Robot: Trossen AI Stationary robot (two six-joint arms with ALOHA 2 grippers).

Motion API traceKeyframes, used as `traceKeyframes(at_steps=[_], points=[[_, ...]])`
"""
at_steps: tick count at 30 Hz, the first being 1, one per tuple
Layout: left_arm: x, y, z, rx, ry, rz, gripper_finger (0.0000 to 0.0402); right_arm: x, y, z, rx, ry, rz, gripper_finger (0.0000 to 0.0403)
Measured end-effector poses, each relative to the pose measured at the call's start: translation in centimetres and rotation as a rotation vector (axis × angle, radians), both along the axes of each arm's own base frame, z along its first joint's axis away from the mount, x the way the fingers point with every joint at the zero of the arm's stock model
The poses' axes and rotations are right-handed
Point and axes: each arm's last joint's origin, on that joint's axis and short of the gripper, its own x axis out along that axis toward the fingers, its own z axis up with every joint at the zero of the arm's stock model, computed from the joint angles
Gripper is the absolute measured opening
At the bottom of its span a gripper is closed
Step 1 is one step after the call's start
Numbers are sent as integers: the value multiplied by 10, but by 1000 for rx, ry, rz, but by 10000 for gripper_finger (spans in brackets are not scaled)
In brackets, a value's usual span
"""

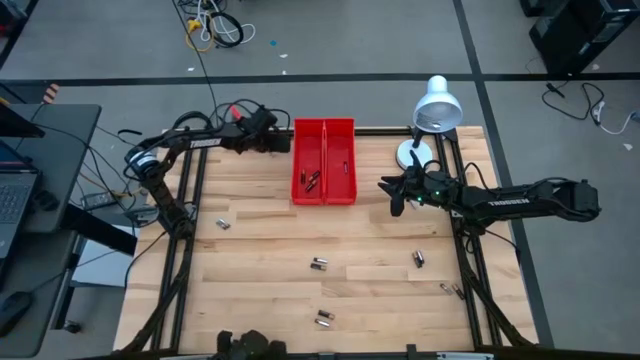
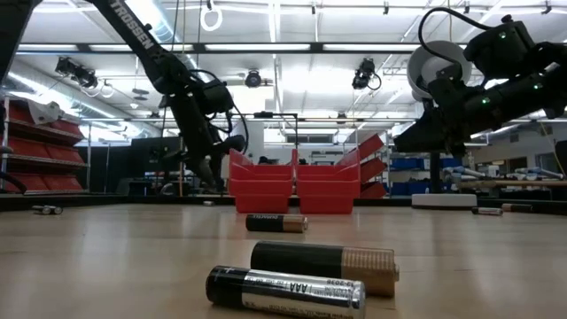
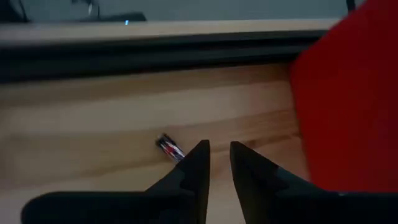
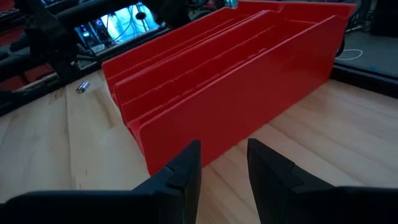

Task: Sort batteries
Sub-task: Put the silver battery into the right red bin

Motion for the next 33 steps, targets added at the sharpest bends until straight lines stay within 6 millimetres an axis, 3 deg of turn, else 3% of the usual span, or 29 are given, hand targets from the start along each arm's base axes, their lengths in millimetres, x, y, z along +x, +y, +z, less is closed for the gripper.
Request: traceKeyframes(at_steps=[14,20,24,33], points=[[5,1,-1,32,-59,177,83,-1,5,-6,15,67,31,117],[6,-1,-13,4,-32,274,84,-2,5,-8,27,89,31,117],[13,-10,-26,1,40,295,87,-2,5,-9,29,92,31,117],[27,-13,-42,35,26,301,88,-1,5,-8,15,89,34,117]])
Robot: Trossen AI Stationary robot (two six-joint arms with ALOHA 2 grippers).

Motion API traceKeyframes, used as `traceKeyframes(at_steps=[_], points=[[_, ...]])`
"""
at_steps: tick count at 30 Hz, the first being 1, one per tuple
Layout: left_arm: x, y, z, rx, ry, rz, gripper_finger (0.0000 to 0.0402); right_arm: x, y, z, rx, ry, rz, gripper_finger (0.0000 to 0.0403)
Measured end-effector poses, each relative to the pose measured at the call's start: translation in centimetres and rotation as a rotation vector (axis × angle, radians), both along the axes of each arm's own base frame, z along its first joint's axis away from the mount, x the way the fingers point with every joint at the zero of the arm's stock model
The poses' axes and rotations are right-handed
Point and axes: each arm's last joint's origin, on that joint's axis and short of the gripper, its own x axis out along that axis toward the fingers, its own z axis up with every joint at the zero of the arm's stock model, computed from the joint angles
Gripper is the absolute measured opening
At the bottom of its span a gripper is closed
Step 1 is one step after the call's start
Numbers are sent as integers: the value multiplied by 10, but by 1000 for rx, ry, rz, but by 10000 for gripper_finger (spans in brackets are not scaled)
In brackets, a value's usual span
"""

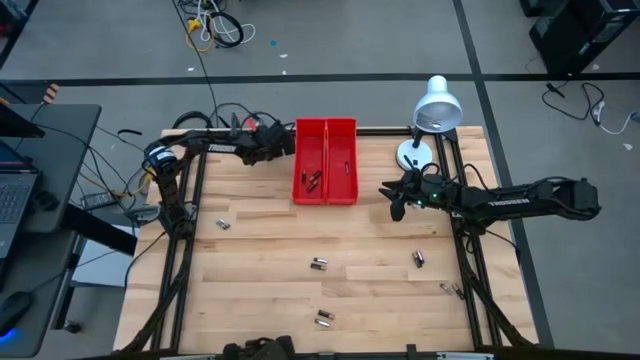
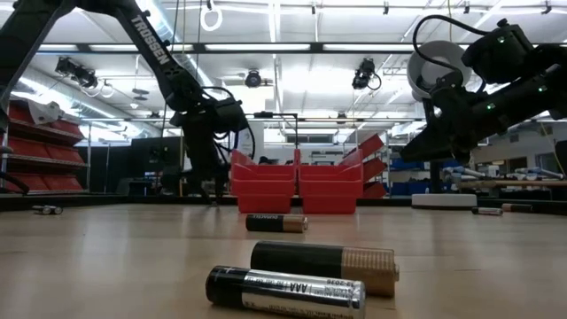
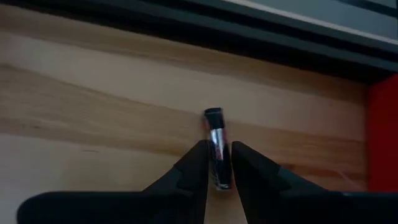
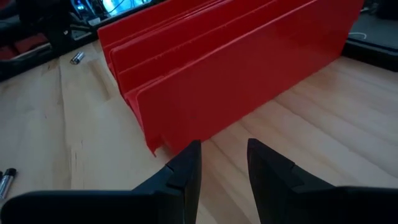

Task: Sort batteries
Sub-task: Put the silver battery into the right red bin

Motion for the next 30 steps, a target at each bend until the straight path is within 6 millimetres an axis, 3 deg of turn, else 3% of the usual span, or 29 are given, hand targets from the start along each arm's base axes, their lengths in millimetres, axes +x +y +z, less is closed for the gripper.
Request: traceKeyframes(at_steps=[10,18,22,27,30], points=[[-6,0,-2,-15,65,-3,88,0,0,1,-12,-1,0,117],[-12,2,-6,-36,245,-182,72,0,0,0,-12,0,-2,117],[-15,5,-4,-51,250,-214,56,0,0,1,-12,0,-2,117],[-22,0,15,-99,319,-267,40,0,0,-1,-9,13,-2,117],[-22,-2,44,-46,314,-295,42,0,0,-1,-9,15,-2,117]])
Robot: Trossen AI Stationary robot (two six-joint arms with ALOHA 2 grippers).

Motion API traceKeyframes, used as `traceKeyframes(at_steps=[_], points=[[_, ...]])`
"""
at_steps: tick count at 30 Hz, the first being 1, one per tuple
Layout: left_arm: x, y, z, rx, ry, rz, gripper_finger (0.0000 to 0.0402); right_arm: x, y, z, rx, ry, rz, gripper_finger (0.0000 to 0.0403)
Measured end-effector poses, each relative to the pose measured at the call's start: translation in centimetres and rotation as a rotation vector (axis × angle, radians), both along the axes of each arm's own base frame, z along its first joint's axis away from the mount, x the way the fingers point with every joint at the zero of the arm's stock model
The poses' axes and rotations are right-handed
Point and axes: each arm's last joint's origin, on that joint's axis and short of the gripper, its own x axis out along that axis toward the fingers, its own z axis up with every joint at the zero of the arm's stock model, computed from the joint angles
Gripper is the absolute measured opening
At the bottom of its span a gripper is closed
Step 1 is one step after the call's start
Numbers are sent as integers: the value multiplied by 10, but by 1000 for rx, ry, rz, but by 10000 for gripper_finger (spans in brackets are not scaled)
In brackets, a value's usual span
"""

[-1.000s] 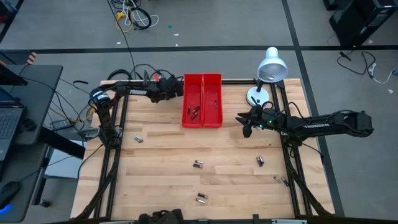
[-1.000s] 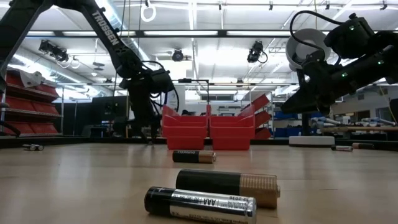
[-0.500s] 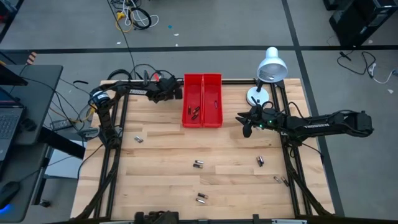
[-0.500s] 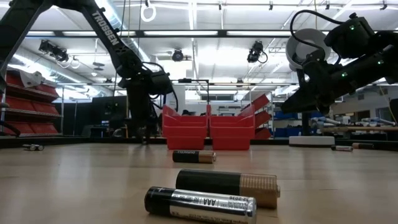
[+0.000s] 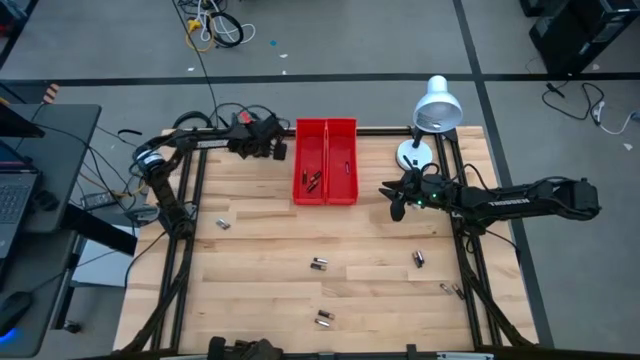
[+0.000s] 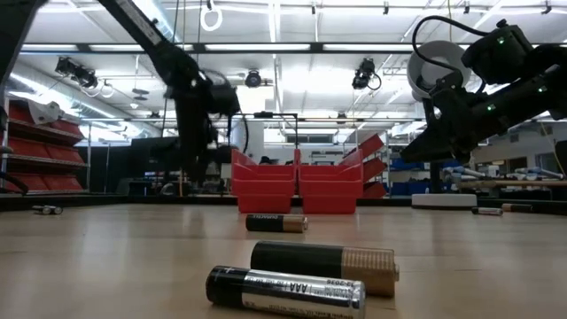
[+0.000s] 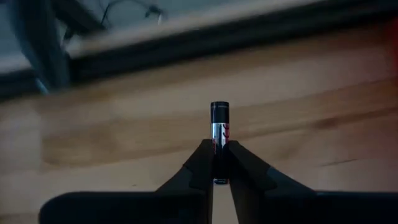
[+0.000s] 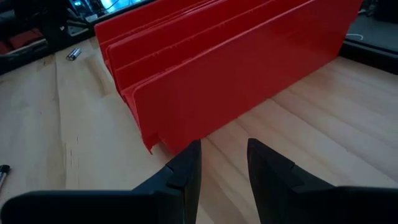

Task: Sort batteries
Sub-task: Put the silver battery into the right red bin

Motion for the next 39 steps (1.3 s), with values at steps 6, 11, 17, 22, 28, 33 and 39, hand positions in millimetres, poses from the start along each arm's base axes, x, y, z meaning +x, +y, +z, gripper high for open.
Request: traceKeyframes(at_steps=[6,11,17,22,28,33,39], points=[[10,-17,52,125,-119,-123,42,0,0,1,-3,-6,1,117],[44,-43,83,198,-311,-317,42,1,0,1,-4,-10,1,117],[80,-73,108,241,-499,-473,42,1,0,1,1,-20,-2,117],[94,-88,119,258,-561,-529,43,1,0,1,3,-21,-3,117],[103,-91,109,232,-566,-557,43,1,0,3,2,-37,-5,117],[120,-89,75,120,-536,-590,44,1,-1,3,-11,-42,-30,117],[135,-85,54,102,-575,-616,59,1,-2,3,-25,-26,-52,117]])
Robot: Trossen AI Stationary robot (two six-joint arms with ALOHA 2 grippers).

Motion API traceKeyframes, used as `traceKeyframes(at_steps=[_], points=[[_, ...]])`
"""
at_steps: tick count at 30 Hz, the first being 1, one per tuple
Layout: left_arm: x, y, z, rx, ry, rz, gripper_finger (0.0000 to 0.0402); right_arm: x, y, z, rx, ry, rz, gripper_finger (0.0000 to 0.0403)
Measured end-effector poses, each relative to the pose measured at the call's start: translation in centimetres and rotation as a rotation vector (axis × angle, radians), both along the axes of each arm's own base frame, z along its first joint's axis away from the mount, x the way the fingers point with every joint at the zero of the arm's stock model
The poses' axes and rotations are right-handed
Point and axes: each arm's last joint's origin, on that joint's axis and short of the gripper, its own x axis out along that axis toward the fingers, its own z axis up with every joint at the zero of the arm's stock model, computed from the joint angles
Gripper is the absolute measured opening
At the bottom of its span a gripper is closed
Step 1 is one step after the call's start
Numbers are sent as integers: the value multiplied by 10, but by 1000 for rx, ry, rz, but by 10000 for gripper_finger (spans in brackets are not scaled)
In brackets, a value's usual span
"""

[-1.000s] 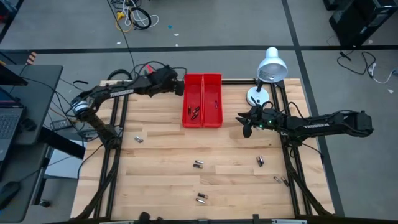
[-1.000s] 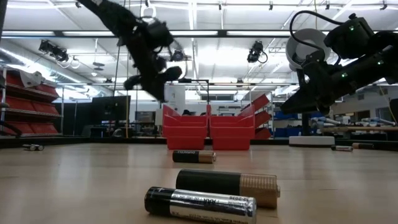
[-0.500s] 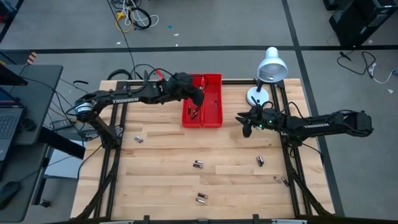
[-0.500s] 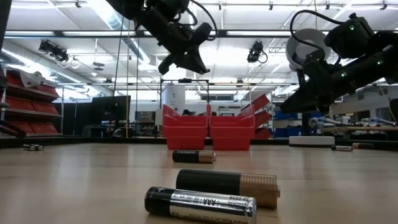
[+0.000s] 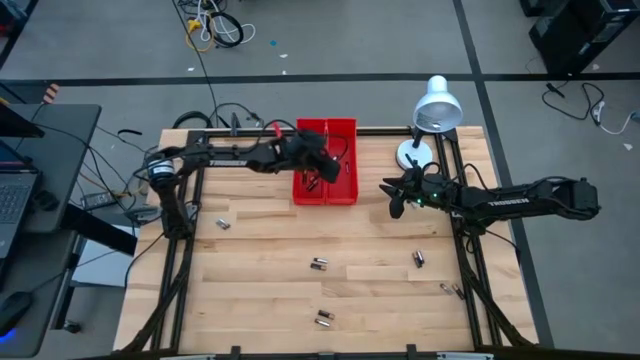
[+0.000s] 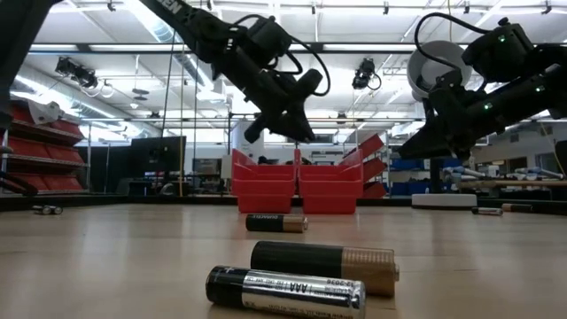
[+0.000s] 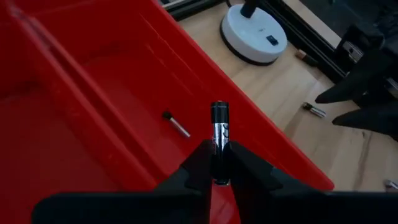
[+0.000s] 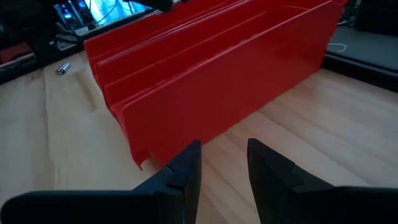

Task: Sort batteries
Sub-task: Put the silver battery into the right red bin

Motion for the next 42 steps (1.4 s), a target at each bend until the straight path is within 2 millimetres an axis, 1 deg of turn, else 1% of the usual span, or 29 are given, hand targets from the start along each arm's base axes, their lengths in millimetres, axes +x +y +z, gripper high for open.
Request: traceKeyframes(at_steps=[6,9,13,15,17,19,21,23,26,30,37,39,42], points=[[2,1,-2,39,6,-28,112,0,0,-1,-3,9,1,117],[-2,-1,0,22,34,-41,136,0,0,-1,-4,11,1,117],[-16,-4,9,29,121,29,151,-1,0,-1,-4,20,3,117],[-26,-6,13,26,190,51,153,-1,0,-2,-6,30,4,117],[-38,-10,21,18,242,64,152,-1,0,-3,-2,41,5,117],[-51,-19,31,28,311,80,152,-1,0,-4,-1,46,5,117],[-62,-31,35,32,400,79,152,-2,0,-4,-1,48,4,117],[-74,-45,34,14,512,86,152,-2,0,-4,0,50,4,117],[-89,-67,36,1,631,131,152,-2,0,-4,1,51,4,117],[-102,-96,24,-46,738,221,152,-2,1,-5,10,54,2,117],[-126,-139,-4,-160,766,512,152,-3,1,-7,23,79,8,117],[-132,-147,-14,-185,746,589,154,-3,1,-7,23,78,9,116],[-139,-150,-28,-260,730,691,162,-2,1,-6,20,68,10,117]])
